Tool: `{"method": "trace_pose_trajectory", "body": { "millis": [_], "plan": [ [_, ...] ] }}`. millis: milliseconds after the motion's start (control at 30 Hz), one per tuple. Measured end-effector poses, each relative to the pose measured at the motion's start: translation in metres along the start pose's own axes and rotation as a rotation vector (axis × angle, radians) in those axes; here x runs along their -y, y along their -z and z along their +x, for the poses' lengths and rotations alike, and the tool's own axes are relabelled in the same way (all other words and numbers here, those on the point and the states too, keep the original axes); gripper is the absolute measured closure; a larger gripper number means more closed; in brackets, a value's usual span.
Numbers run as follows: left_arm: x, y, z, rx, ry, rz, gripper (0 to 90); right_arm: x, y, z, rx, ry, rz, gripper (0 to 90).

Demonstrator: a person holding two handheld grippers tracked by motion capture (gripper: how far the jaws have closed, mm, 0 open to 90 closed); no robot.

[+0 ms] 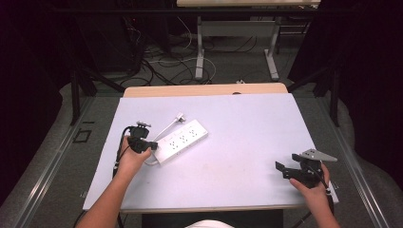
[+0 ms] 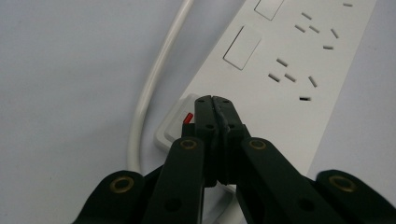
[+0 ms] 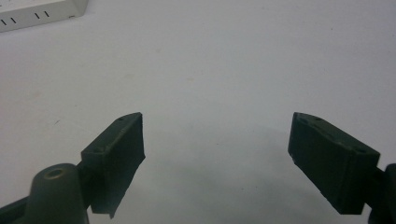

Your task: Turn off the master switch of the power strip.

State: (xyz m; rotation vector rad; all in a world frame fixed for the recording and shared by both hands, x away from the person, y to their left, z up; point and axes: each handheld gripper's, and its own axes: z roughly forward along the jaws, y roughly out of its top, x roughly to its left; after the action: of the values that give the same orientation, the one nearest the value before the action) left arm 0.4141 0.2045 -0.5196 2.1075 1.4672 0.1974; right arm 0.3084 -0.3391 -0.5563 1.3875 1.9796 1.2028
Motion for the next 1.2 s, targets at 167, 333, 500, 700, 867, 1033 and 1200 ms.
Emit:
{"method": "trace_pose_trajectory", "body": {
  "millis": [167,333,500,700,867,1033,1200],
  "plan": [
    [-0.0004,0.0004,0.0015,-0.005,0.003,-0.018,90.0,0.0001,-0.0004,-0.0004,0.001,-0.002,0.001,17.8],
    [-0.0008,0.0013,0.0008,-0.014,0.003,-0.02,90.0,0.0001,-0.0004,-0.0001,0.011,-0.002,-0.008,17.8],
    [-0.0011,0.0015,0.0003,-0.013,0.005,-0.022,90.0,0.0002,-0.0001,-0.0003,0.002,-0.007,0.001,17.8],
    [-0.0021,0.0014,-0.0008,-0.013,0.005,-0.016,90.0,0.0002,-0.0004,-0.0004,0.009,-0.002,-0.006,17.8],
    [-0.0031,0.0017,-0.0007,-0.005,0.0,-0.007,89.3,0.0003,0.0,-0.0019,0.002,0.01,0.0,17.8],
    [-0.0037,0.0016,-0.0013,-0.001,-0.003,-0.002,87.5,0.0004,0.0,-0.002,0.002,0.009,0.0,17.8],
    [-0.0038,0.0015,-0.0014,0.003,-0.004,-0.008,83.3,0.0002,0.0001,-0.0018,0.002,0.005,-0.001,17.8]
  ]
}}
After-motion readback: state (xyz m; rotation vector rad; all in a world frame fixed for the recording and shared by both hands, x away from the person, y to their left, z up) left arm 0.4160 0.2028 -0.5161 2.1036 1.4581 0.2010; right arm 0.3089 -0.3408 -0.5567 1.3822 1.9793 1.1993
